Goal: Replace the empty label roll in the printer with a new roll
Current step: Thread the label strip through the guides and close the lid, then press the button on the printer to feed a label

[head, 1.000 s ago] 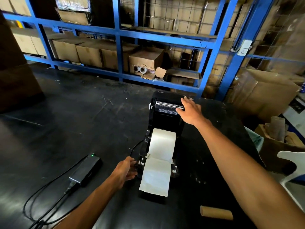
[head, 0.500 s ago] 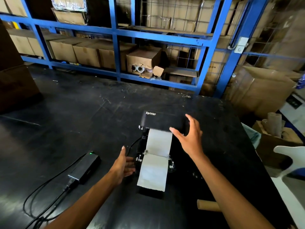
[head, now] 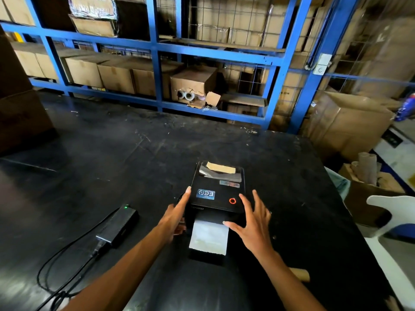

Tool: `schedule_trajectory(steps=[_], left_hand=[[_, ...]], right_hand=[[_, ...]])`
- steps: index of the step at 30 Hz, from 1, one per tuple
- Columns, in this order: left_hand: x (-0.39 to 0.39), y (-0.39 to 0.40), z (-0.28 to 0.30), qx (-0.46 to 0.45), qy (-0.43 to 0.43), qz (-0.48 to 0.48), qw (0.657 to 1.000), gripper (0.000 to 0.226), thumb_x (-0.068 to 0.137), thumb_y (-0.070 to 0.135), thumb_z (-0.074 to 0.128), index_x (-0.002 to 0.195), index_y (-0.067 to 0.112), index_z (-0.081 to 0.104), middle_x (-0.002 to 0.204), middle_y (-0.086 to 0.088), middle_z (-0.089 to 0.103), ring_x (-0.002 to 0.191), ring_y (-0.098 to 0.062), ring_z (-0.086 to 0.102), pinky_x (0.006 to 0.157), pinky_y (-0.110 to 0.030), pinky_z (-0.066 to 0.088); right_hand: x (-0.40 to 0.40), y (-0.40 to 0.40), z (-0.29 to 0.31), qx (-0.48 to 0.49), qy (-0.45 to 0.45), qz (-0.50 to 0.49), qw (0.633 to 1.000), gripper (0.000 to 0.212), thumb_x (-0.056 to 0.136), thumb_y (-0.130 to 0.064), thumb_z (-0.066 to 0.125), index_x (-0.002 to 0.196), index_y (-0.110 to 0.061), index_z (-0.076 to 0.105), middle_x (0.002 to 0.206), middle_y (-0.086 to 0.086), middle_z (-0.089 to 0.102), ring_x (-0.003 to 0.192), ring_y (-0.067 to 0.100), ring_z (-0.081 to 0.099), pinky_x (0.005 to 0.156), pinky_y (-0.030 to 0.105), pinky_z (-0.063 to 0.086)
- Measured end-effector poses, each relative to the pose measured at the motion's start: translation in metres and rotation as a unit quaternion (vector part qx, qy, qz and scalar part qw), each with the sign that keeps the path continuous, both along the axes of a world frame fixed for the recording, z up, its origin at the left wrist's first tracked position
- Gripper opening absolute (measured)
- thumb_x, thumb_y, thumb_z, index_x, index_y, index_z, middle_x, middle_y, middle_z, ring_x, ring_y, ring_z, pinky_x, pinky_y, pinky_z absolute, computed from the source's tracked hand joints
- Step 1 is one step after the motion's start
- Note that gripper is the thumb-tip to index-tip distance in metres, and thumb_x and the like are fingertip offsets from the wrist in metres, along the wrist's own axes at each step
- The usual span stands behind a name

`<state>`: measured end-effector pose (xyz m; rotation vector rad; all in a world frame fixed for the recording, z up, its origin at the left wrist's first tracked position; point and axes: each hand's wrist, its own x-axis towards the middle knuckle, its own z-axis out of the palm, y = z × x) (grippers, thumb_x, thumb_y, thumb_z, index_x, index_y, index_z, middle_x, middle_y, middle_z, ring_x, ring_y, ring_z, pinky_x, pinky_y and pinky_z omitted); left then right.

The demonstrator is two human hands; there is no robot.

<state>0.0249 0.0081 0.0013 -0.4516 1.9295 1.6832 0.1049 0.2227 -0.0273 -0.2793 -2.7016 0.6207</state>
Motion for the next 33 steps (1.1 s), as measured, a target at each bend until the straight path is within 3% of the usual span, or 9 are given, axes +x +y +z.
schedule_trajectory(steps=[5,8,11,16,21,25,33], left_hand=[[-0.001,0.003,-0.007,-0.026,0.015,-0.005,1.000,0.100,0.065,0.077,0.061,0.137,0.011,0.040,0.129,-0.020,0.055,0.103,-0.034,0.061,0.091,-0.046,0.053],[0.000,0.003,-0.010,-0.015,0.013,-0.004,1.000,0.094,0.066,0.073,0.063,0.133,0.011,0.044,0.125,-0.019,0.057,0.102,-0.035,0.061,0.093,-0.048,0.052],[0.000,0.001,-0.010,-0.012,0.010,0.002,1.000,0.095,0.064,0.074,0.064,0.132,0.011,0.045,0.123,-0.017,0.058,0.102,-0.034,0.061,0.092,-0.048,0.052],[0.001,0.001,-0.011,-0.011,0.003,-0.001,1.000,0.095,0.061,0.075,0.066,0.126,0.007,0.051,0.118,-0.015,0.060,0.101,-0.032,0.060,0.090,-0.046,0.053],[0.004,0.000,-0.017,-0.011,0.002,0.004,1.000,0.089,0.063,0.071,0.068,0.120,0.005,0.055,0.116,-0.013,0.061,0.098,-0.029,0.061,0.082,-0.041,0.054],[0.006,0.001,-0.018,0.014,-0.009,0.007,1.000,0.089,0.063,0.070,0.069,0.122,0.006,0.053,0.120,-0.014,0.060,0.105,-0.032,0.058,0.092,-0.048,0.051],[0.007,0.001,-0.019,0.022,-0.010,0.007,1.000,0.088,0.062,0.070,0.069,0.121,0.006,0.055,0.116,-0.014,0.062,0.105,-0.032,0.059,0.097,-0.051,0.049]], right_hand=[[-0.004,0.005,0.005,-0.202,-0.020,-0.056,0.977,0.072,0.081,-0.059,0.059,0.142,-0.032,0.033,0.158,0.004,0.019,0.143,0.023,0.016,0.116,0.044,0.008],[-0.010,0.013,0.008,-0.341,-0.072,-0.120,0.930,0.075,0.081,-0.060,0.058,0.144,-0.029,0.030,0.155,0.005,0.029,0.141,0.027,0.026,0.117,0.049,0.019],[-0.010,0.011,0.005,-0.462,-0.096,-0.111,0.875,0.089,0.075,-0.063,0.062,0.147,-0.025,0.026,0.152,0.005,0.034,0.138,0.025,0.034,0.114,0.046,0.029],[-0.008,0.008,-0.002,-0.509,-0.150,-0.122,0.839,0.104,0.064,-0.079,0.056,0.148,-0.026,0.023,0.153,0.004,0.032,0.135,0.029,0.038,0.111,0.050,0.032],[-0.003,0.008,-0.009,-0.545,-0.185,-0.122,0.809,0.091,0.066,-0.078,0.056,0.140,-0.026,0.040,0.140,0.006,0.049,0.109,0.026,0.057,0.091,0.042,0.047],[-0.002,0.006,-0.010,-0.549,-0.181,-0.136,0.804,0.091,0.062,-0.080,0.057,0.130,-0.019,0.051,0.130,0.007,0.055,0.102,0.022,0.058,0.083,0.039,0.051],[-0.003,-0.001,-0.011,-0.583,-0.148,-0.168,0.781,0.088,0.070,-0.069,0.062,0.133,-0.009,0.047,0.134,0.010,0.050,0.104,0.022,0.054,0.085,0.038,0.052]])
